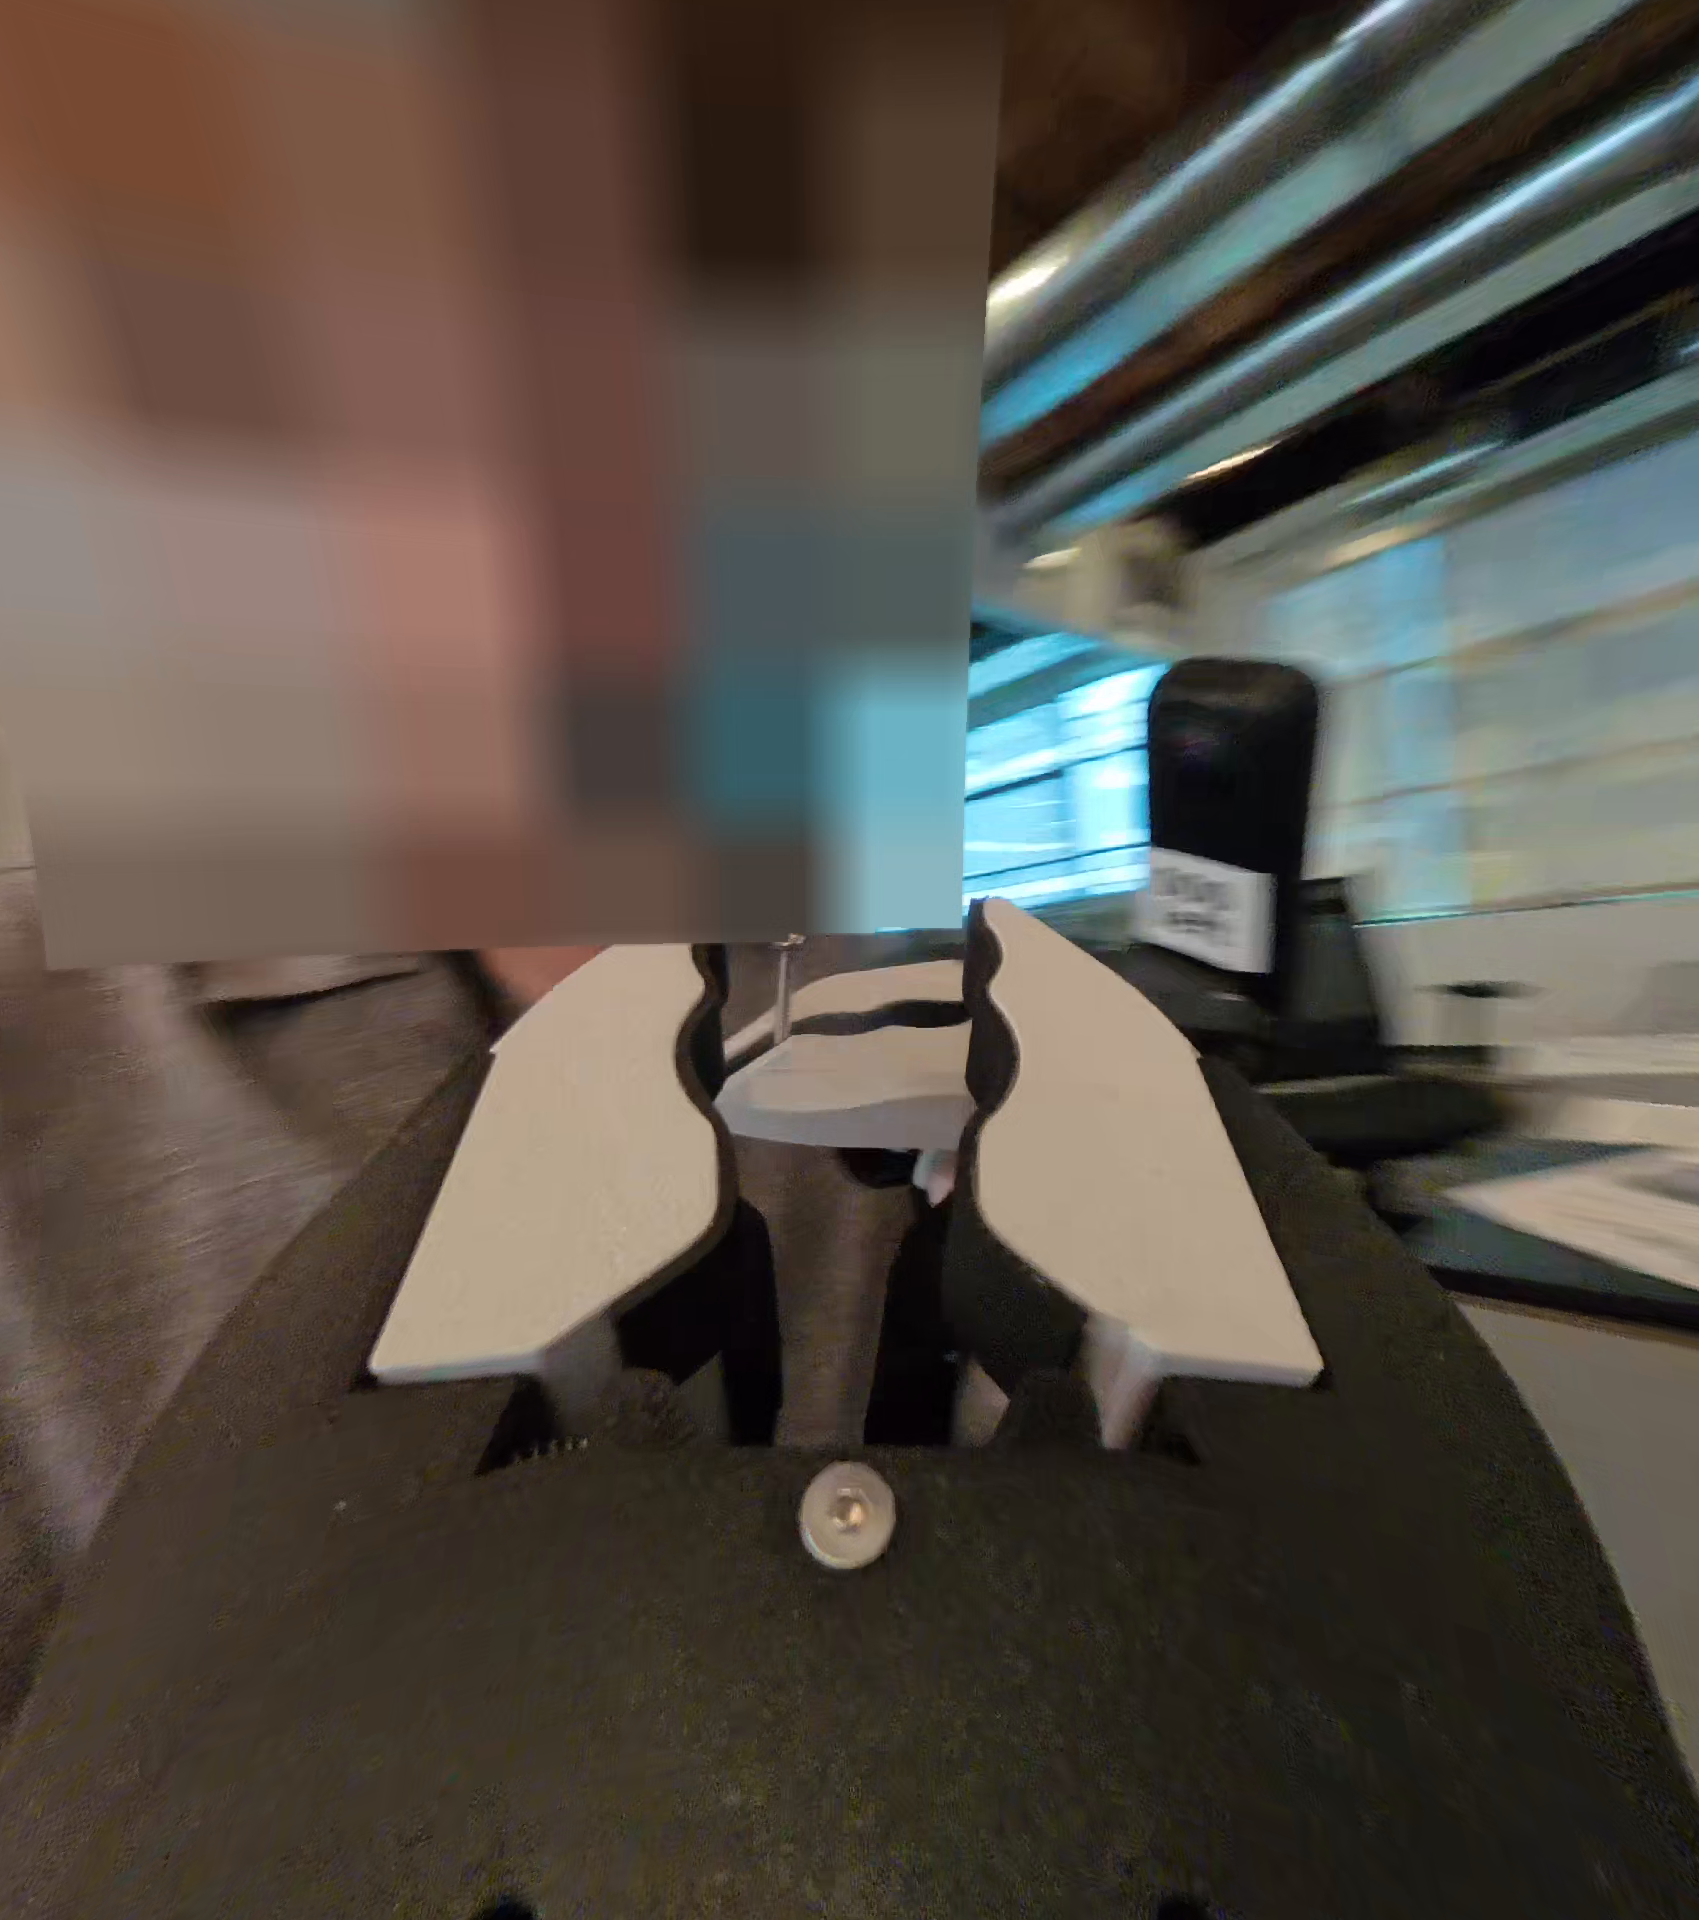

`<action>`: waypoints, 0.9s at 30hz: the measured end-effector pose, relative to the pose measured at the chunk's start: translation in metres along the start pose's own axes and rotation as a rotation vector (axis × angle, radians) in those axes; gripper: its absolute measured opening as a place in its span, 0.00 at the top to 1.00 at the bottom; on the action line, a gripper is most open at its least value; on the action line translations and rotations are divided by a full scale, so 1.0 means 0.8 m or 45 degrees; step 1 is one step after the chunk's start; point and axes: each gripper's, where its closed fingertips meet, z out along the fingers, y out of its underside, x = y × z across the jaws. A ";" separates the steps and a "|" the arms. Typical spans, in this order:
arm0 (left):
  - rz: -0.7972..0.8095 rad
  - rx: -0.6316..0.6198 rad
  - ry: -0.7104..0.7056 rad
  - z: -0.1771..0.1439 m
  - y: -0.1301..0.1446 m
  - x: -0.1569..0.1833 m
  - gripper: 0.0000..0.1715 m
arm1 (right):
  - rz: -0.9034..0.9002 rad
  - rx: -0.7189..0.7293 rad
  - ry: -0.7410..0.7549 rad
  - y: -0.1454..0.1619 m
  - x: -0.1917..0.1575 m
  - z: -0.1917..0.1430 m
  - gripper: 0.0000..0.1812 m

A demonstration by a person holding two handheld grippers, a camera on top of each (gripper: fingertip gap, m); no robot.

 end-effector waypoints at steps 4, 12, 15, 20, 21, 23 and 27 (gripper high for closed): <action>0.135 0.011 -0.431 -0.026 -0.010 -0.054 0.99 | -0.386 0.086 0.825 -0.026 0.024 -0.031 0.77; 0.335 -0.019 -0.860 -0.048 -0.011 -0.092 0.99 | -0.933 -0.239 1.787 -0.012 0.035 -0.033 0.83; 0.386 -0.024 -0.908 -0.050 -0.013 -0.092 0.99 | -0.943 -0.287 1.838 -0.003 0.046 -0.028 0.84; 0.426 -0.038 -0.923 -0.050 -0.013 -0.091 0.99 | -0.854 -0.280 1.844 0.006 0.063 -0.034 0.84; 0.431 -0.036 -0.926 -0.051 -0.013 -0.091 0.99 | -0.847 -0.274 1.839 0.006 0.064 -0.035 0.85; 0.434 -0.039 -0.925 -0.051 -0.013 -0.091 0.99 | -0.865 -0.264 1.834 0.004 0.063 -0.034 0.88; 0.436 -0.043 -0.920 -0.051 -0.013 -0.091 0.99 | -0.862 -0.271 1.828 0.004 0.065 -0.033 0.90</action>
